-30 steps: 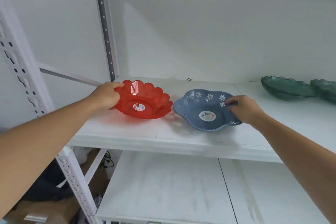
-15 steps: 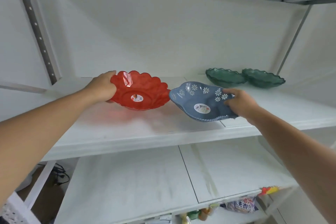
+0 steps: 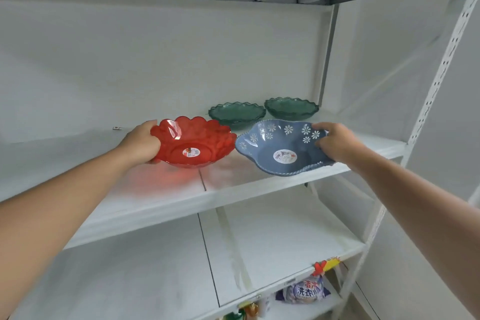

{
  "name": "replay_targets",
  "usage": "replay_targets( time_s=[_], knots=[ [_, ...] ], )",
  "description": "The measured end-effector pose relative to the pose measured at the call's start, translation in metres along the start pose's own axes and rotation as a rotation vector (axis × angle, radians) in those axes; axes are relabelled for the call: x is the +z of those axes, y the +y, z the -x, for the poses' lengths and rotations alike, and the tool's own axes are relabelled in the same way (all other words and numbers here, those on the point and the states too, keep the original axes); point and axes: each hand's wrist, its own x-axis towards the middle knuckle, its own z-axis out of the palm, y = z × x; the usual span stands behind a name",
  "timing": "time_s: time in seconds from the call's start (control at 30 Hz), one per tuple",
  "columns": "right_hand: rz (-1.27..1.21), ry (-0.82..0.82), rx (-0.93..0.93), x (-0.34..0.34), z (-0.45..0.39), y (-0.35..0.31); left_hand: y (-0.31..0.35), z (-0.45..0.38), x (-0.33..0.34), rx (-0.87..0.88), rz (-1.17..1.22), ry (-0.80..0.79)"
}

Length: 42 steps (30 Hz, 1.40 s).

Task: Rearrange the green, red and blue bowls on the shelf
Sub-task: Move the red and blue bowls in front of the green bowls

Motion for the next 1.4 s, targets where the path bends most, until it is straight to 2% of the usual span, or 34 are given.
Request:
replay_targets(
  time_s=[0.27, 0.47, 0.73, 1.07, 1.4],
  knots=[
    [-0.099, -0.009, 0.036, -0.03, -0.06, 0.055, 0.038, -0.017, 0.076, -0.071, 0.08, -0.04],
    [-0.107, -0.008, 0.095, -0.036, -0.098, 0.075, 0.059, -0.041, 0.115, -0.025, 0.057, -0.084],
    [-0.156, -0.039, 0.086, -0.054, -0.171, 0.115, 0.074, -0.056, 0.17, -0.026, -0.005, -0.033],
    [-0.141, -0.163, -0.021, -0.034, -0.23, 0.163, 0.065, -0.044, 0.199, -0.184, -0.057, 0.123],
    [-0.167, -0.195, -0.04, -0.027, -0.236, 0.154, 0.074, -0.039, 0.2, -0.189, 0.017, 0.16]
  ],
)
